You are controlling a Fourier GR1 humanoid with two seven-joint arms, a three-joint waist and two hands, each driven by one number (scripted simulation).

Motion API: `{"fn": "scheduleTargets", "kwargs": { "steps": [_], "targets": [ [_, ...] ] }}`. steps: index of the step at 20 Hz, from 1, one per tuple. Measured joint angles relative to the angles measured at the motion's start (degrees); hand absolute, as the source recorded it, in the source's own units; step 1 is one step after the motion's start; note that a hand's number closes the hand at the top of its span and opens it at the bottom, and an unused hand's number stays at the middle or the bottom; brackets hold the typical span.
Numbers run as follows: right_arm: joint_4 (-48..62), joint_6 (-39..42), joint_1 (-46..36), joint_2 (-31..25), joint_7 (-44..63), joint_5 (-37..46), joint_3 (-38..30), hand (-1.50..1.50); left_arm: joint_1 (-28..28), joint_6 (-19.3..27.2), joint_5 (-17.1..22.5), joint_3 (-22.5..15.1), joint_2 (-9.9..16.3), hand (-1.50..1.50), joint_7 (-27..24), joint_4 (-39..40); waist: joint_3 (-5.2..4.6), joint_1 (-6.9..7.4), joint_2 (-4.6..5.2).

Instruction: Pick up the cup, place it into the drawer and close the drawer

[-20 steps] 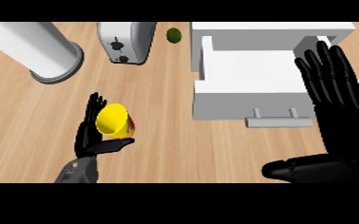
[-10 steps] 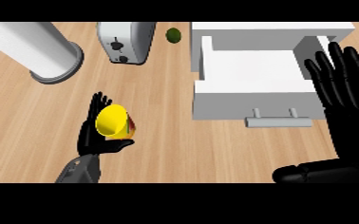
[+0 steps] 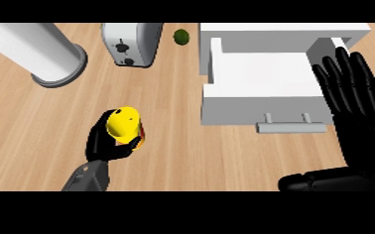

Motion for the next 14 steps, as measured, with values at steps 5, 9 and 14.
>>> {"fn": "scheduleTargets", "kwargs": {
  "steps": [5,9,14],
  "targets": [
    [0.9,0.6,-0.2,-0.3,-1.0,-0.8,-0.9,-1.5,-1.8,2.7,-0.8,0.3,0.1,1.5,-2.7,1.2,-0.01,-0.08,0.05],
    [-0.6,0.7,0.3,-0.6,0.0,-1.1,-0.9,-1.5,-1.8,4.3,-0.6,1.2,1.0,1.5,-4.3,0.7,-0.01,-0.1,0.02],
    [0.6,1.0,-0.5,-1.2,0.1,-1.5,-1.8,-1.5,-0.2,5.7,-0.1,1.9,1.9,1.5,-5.4,-1.5,-0.01,0.1,-0.01]
  ]
}}
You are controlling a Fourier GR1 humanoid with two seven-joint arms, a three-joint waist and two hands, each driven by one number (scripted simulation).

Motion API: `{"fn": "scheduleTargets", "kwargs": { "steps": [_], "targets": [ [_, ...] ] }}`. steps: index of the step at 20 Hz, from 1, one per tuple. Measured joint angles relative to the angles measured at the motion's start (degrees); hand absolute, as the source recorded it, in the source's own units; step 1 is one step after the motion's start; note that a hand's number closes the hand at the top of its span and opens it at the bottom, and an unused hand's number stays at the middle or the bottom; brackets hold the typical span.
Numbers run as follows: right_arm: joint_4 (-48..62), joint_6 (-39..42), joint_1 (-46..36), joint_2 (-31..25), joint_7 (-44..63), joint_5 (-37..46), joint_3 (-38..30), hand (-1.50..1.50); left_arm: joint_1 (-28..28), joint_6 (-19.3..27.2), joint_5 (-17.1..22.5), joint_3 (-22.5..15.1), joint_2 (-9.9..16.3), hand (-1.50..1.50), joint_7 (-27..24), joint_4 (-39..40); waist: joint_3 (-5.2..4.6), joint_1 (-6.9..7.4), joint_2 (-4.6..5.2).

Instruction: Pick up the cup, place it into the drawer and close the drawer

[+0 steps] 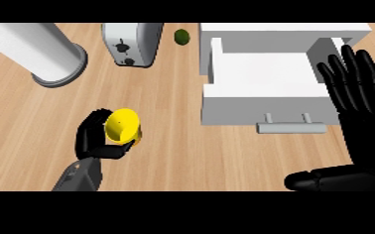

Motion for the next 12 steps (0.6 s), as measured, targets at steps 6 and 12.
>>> {"fn": "scheduleTargets", "kwargs": {
  "steps": [6,12],
  "targets": [
    [0.9,0.0,-0.6,-0.4,-0.1,-0.6,-1.2,-1.5,2.6,-1.9,2.0,-1.4,0.0,1.5,2.6,-9.9,0.06,0.44,-0.18],
    [-0.1,-1.1,-0.6,0.3,1.0,0.7,0.0,-1.5,3.8,-2.4,2.1,-5.9,-1.0,1.5,10.4,-23.7,0.07,0.6,-0.28]
  ]
}}
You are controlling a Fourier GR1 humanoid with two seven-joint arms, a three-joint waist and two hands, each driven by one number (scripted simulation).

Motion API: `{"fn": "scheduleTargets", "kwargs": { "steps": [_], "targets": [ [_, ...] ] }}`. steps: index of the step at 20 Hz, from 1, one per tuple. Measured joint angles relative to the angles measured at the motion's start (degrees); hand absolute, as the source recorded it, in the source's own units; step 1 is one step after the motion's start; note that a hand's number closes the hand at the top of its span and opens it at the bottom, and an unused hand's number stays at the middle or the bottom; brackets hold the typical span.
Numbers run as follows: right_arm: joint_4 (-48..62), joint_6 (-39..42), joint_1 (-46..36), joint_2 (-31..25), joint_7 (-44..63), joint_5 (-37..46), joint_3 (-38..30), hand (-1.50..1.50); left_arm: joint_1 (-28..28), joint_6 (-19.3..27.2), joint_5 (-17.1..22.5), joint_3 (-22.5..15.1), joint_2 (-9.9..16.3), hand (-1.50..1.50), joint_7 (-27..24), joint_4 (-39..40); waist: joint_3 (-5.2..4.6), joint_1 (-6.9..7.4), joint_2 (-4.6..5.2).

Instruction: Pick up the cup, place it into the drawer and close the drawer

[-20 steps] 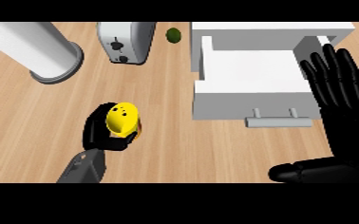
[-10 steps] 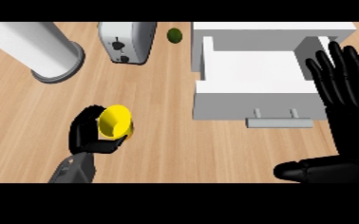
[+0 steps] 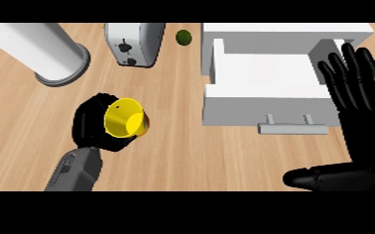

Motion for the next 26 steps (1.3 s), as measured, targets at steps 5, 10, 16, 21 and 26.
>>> {"fn": "scheduleTargets", "kwargs": {
  "steps": [5,10,16,21,26],
  "targets": [
    [-0.6,0.3,1.0,-0.1,0.2,-0.3,0.0,-1.5,0.1,2.5,1.5,-2.9,-1.5,1.5,10.7,-13.5,0.0,-0.06,0.0],
    [-0.5,0.5,1.1,-0.3,-0.1,-0.2,-0.3,-1.5,-2.0,7.6,2.8,-4.9,-3.2,1.5,21.6,-24.8,-0.01,-0.2,0.05],
    [-0.1,0.7,1.9,0.2,-1.4,0.0,-0.1,-1.5,-10.5,14.9,1.4,-7.0,-4.8,1.5,29.5,-28.1,-0.02,-0.58,0.16],
    [0.5,0.7,1.1,0.0,-1.7,0.1,-0.4,-1.5,-17.8,17.9,-0.1,-6.9,-4.9,1.5,33.4,-26.2,-0.02,-0.69,0.23],
    [-1.0,0.8,1.6,-0.2,-0.6,-0.3,-0.4,-1.5,-26.4,22.3,-2.2,-7.3,-4.9,1.5,36.8,-21.9,-0.04,-0.94,0.25]
  ]
}}
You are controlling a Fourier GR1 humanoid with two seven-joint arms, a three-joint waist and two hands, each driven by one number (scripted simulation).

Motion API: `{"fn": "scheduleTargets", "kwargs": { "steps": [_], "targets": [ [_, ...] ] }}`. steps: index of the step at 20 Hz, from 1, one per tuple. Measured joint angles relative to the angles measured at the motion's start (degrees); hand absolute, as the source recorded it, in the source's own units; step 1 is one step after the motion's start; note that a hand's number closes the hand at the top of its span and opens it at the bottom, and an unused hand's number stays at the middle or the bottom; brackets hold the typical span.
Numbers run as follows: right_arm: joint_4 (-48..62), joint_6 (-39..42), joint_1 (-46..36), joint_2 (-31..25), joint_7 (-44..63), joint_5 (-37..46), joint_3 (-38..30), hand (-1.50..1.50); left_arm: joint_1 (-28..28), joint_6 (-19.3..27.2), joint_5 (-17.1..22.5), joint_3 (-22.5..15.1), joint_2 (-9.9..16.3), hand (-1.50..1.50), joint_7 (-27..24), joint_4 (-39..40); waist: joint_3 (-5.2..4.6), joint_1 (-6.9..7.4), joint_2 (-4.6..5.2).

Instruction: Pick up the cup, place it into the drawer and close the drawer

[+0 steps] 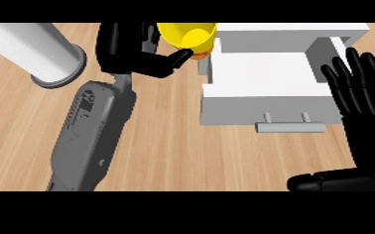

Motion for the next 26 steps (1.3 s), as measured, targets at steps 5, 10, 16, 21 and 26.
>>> {"fn": "scheduleTargets", "kwargs": {
  "steps": [5,10,16,21,26],
  "targets": [
    [-0.2,0.2,0.4,-0.2,0.1,-0.2,-0.3,-1.5,-5.2,1.9,-0.5,-0.7,-0.3,1.5,0.8,4.9,0.02,-0.06,0.04],
    [0.8,0.8,1.2,0.2,-1.7,0.5,0.2,-1.5,-11.8,4.9,-0.7,-2.7,-0.4,1.5,1.9,11.8,0.03,-0.27,0.09],
    [3.4,2.0,0.6,-0.5,-3.5,-0.6,-1.3,-1.5,-18.3,8.5,2.7,-5.2,-0.4,1.5,-1.1,22.5,0.01,-0.72,0.2],
    [3.8,1.9,-0.3,-0.6,-3.2,-0.7,-1.4,-1.5,-22.6,12.7,7.7,-10.1,-0.4,1.5,-4.6,30.3,0.02,-1.42,0.31],
    [4.3,1.7,-0.3,0.0,-4.0,0.0,-0.6,-1.5,-26.4,13.1,11.8,-12.6,-0.4,1.5,-7.0,38.3,0.03,-1.84,0.46]
  ]
}}
